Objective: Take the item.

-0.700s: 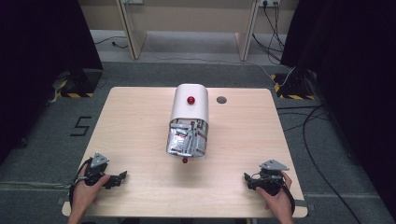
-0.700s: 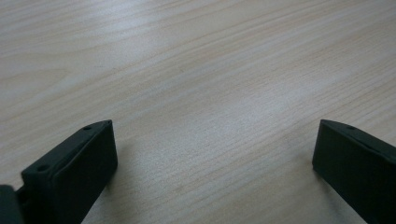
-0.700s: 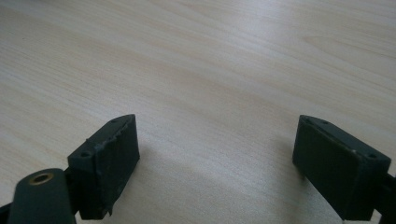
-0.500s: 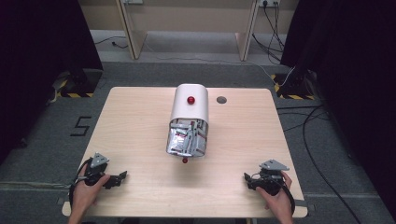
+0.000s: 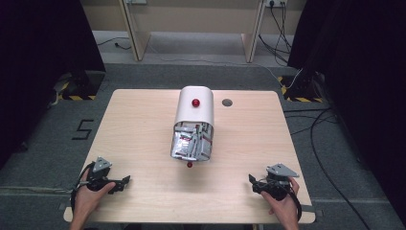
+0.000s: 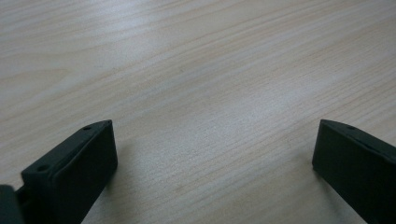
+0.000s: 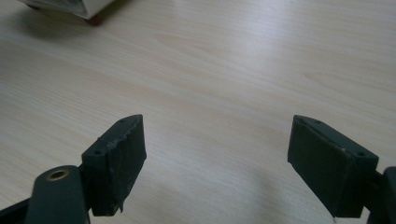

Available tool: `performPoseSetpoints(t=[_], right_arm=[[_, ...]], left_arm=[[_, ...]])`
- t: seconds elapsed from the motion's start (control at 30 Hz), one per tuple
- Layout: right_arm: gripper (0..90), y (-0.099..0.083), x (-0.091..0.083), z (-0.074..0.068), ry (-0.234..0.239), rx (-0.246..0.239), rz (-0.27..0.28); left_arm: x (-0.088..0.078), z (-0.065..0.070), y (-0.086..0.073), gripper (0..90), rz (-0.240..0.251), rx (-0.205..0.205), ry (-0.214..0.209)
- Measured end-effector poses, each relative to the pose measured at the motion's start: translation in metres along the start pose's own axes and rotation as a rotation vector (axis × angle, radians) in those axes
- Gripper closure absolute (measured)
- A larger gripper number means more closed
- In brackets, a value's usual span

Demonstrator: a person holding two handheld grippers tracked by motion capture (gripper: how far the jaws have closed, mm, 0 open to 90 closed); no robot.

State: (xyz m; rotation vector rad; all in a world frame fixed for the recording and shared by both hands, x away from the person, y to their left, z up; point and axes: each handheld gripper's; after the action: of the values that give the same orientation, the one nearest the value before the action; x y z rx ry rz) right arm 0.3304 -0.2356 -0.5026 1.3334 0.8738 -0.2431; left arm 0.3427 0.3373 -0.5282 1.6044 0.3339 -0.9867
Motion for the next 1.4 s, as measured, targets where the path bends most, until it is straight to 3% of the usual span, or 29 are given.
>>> performPoseSetpoints(t=[0.63, 1.17, 1.4], right_arm=[[22.1, 0.030, -0.033, -0.044, 0.045, -0.078, 0.114], [22.4, 0.070, -0.045, -0.087, 0.122, -0.159, 0.178], [22.2, 0.081, -0.048, -0.095, 0.141, -0.164, 0.199]], left_arm=[[0.000, 0.000, -0.001, 0.0, 0.002, -0.002, 0.000], [0.000, 0.000, -0.001, 0.0, 0.002, -0.002, 0.000], [0.000, 0.000, -0.001, 0.0, 0.002, -0.002, -0.001]])
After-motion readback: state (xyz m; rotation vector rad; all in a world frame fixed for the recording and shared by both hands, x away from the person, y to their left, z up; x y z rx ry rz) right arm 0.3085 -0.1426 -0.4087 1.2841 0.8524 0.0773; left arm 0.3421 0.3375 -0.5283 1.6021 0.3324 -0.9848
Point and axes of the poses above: each handheld gripper's, and its own axes: x roughly forward along the jaws, y roughly out of its top, z roughly to its right, and after that the axes turned 5 degrees about -z, right-handed
